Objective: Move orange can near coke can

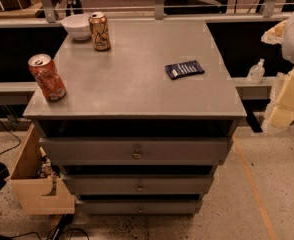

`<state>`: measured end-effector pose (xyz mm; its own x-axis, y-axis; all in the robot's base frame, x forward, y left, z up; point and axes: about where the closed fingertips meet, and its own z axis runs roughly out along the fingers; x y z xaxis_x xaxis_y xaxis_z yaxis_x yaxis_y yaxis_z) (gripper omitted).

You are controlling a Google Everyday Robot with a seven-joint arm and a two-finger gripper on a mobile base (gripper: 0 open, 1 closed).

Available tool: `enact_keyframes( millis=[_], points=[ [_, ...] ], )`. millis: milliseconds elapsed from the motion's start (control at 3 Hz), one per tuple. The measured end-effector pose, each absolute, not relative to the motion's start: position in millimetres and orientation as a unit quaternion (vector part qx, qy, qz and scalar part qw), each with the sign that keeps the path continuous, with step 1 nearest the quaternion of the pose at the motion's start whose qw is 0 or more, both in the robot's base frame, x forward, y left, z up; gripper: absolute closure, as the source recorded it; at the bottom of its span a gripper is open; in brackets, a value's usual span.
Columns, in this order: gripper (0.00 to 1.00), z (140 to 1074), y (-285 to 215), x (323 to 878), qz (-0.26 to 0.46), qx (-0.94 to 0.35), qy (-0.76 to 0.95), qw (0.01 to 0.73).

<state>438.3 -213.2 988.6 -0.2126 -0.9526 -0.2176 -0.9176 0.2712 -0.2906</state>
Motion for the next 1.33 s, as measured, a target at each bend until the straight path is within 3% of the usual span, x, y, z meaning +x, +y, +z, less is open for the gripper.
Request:
enact_keyframes(
  millis=[667,1333],
  points=[
    [0.0,988,-213,448,-0.054,-0.593,0.779,0.197],
    [0.0,979,-220,525,0.0,-0.498,0.797,0.342]
  ],
)
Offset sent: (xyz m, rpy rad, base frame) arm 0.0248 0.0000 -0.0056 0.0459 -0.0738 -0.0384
